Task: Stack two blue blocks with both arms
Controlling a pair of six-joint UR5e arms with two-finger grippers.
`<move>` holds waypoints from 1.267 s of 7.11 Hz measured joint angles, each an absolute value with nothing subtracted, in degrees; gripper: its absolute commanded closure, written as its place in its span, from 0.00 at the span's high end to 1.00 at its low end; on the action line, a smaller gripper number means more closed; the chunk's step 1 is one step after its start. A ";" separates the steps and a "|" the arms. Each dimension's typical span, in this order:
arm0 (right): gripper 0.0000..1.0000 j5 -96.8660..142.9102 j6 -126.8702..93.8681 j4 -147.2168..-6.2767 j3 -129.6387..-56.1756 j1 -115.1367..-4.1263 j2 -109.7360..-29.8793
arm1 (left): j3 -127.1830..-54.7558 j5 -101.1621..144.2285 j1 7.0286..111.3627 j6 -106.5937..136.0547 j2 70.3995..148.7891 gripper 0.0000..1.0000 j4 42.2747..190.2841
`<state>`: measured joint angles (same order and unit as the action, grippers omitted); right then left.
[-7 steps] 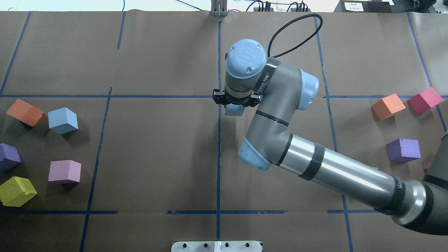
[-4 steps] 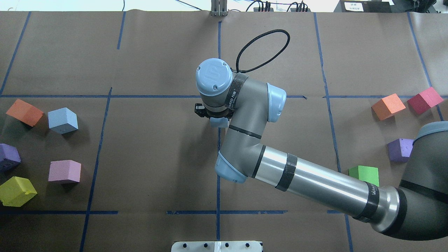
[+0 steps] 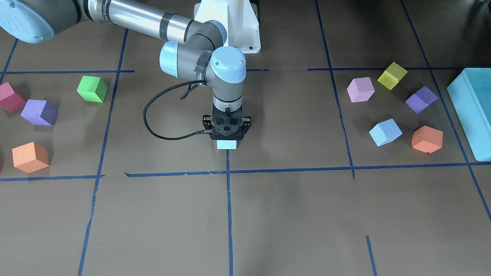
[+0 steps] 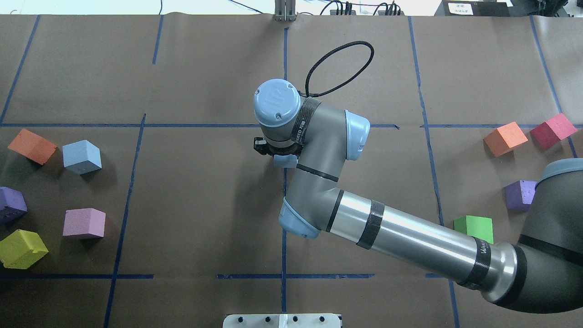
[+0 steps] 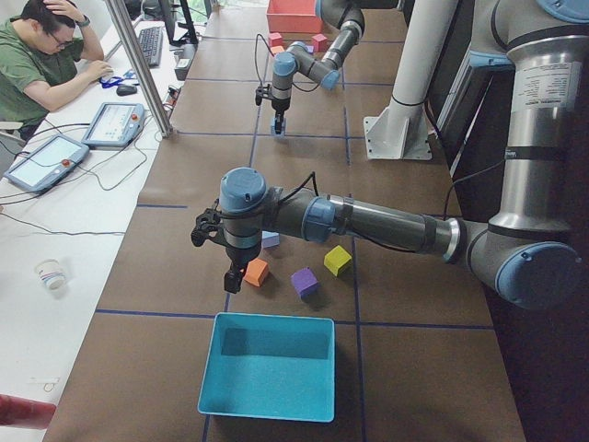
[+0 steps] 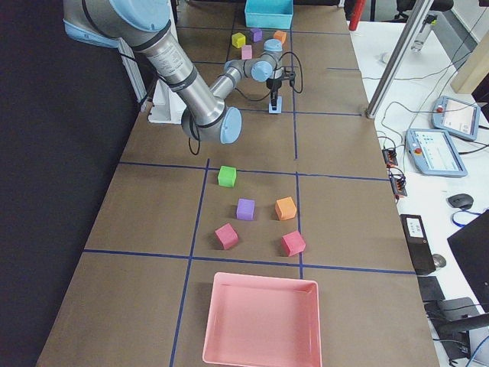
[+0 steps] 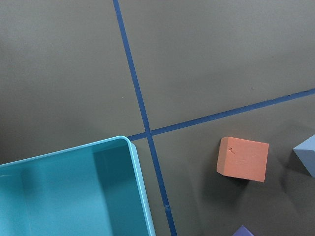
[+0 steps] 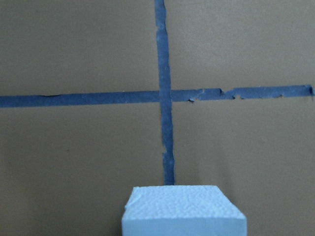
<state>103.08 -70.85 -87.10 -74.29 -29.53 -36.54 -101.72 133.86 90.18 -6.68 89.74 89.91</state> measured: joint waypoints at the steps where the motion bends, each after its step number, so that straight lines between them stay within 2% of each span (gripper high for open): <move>1: 0.99 103.04 -71.18 -86.90 -74.27 -29.53 -36.51 | -101.74 133.86 90.18 -6.68 89.74 1.00 89.91; 5: 0.99 105.30 -71.15 -85.53 -75.87 -30.82 -36.57 | -101.65 133.86 90.18 -6.68 89.75 1.00 89.91; 7: 0.99 114.35 -64.58 -92.69 -82.05 -38.56 -37.30 | -101.25 133.86 90.18 -6.70 89.92 1.00 89.93; 9: 0.99 121.30 -47.33 -101.14 -89.97 -49.30 -43.81 | -101.63 133.86 89.55 -6.70 90.14 1.00 89.99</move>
<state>121.30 -47.33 -101.14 -89.97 -49.30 -43.81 -101.63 133.86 89.55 -6.70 90.14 89.99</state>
